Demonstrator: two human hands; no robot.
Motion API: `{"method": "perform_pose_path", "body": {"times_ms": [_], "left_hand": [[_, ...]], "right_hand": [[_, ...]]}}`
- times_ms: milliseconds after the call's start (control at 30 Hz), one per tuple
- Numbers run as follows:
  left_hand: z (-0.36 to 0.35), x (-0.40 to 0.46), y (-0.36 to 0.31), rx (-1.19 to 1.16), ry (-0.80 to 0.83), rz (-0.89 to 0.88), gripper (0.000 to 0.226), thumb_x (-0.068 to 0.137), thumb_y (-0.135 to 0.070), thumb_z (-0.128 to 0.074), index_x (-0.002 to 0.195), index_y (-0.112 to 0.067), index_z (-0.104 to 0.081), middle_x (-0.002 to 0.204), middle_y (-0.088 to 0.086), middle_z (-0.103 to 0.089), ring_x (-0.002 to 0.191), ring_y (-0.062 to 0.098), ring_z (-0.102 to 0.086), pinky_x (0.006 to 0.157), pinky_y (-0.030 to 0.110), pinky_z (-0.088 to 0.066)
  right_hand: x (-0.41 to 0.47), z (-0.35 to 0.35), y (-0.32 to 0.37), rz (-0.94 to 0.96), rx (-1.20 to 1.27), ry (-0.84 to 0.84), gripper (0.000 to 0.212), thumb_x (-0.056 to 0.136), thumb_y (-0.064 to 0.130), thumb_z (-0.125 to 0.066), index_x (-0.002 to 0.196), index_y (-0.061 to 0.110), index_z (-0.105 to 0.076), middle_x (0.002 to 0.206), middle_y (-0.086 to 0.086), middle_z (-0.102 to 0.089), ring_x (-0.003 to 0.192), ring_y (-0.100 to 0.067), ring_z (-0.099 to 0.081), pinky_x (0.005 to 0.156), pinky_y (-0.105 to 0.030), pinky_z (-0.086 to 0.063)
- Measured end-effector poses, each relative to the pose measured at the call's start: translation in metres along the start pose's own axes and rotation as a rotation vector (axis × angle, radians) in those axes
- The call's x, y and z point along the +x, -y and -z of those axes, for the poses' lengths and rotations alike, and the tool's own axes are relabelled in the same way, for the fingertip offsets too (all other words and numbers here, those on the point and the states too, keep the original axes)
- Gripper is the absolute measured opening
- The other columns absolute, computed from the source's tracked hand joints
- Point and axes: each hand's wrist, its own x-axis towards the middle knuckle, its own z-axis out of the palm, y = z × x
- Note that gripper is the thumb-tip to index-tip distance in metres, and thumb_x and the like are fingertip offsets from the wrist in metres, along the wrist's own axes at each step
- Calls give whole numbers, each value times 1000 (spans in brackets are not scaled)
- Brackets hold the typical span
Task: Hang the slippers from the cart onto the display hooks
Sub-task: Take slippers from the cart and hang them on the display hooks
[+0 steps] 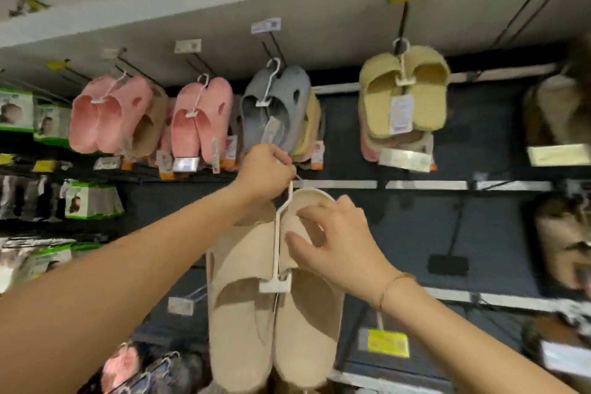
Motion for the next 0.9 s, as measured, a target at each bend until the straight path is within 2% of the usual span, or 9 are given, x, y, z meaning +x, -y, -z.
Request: {"method": "perform_pose_path", "body": {"times_ms": [133,200,400,500,567,600,667,833,900], "left_hand": [[-39,30,-94,-115,23,-131,28,88,-8,-62,64,-19,-56,63,-4,-55,61,8,-50,48,14,-37],[-50,47,-139,-198,20,-172,26,87,-8,-64,63,-18,-60,62,-1,-58,57,9,-53,48,18,-42],[-59,83,-236,-368,41,-304,10,88,-9,-58,90,-11,-67,74,8,-60,60,20,-52,53,25,-41],[-62,98,-264,-365,74,-432,6,92,-12,-60,92,-9,-65,75,10,-63,59,17,-57,50,26,-45],[-61,108,-271,-379,83,-510,9,95,-13,-62,87,-14,-63,78,4,-66,60,8,-61,52,20,-49],[-60,115,-270,-401,103,-529,2,96,-13,-63,94,-14,-64,83,3,-67,66,6,-63,53,15,-50],[-59,134,-261,-410,103,-548,23,93,-12,-68,115,-9,-63,97,5,-70,81,9,-67,57,11,-50],[-67,183,-218,-196,54,-505,26,93,-22,-68,119,-14,-68,115,6,-68,105,21,-64,92,33,-52],[-75,190,-200,-150,112,-429,31,97,-33,-63,124,-18,-65,118,1,-64,110,21,-61,91,36,-50]], "right_hand": [[35,68,-41,-84,-226,-201,31,91,53,-44,82,34,-67,97,17,-59,101,-16,-41,78,-35,-21],[63,101,-58,-130,-273,-266,32,92,49,-46,74,31,-65,90,14,-62,97,-14,-47,80,-36,-23],[125,186,-101,-230,-351,-355,37,93,42,-48,64,22,-62,67,7,-57,81,-16,-53,81,-36,-24],[144,219,-116,-218,-485,-404,33,90,43,-52,64,25,-59,67,9,-53,86,-19,-48,81,-37,-24],[153,233,-128,-166,-577,-444,29,90,41,-51,66,26,-59,73,7,-57,91,-20,-47,85,-38,-25],[156,238,-135,-149,-601,-451,29,90,40,-51,66,27,-59,75,7,-59,91,-19,-47,88,-38,-26],[165,245,-149,-132,-648,-459,31,90,39,-51,62,27,-54,73,7,-57,90,-19,-45,91,-38,-26],[204,241,-191,-276,-663,-385,26,92,34,-51,70,24,-58,73,3,-56,90,-24,-49,88,-40,-25],[218,229,-207,-301,-650,-360,25,92,34,-51,78,21,-65,76,0,-62,89,-25,-55,86,-39,-23]]}}
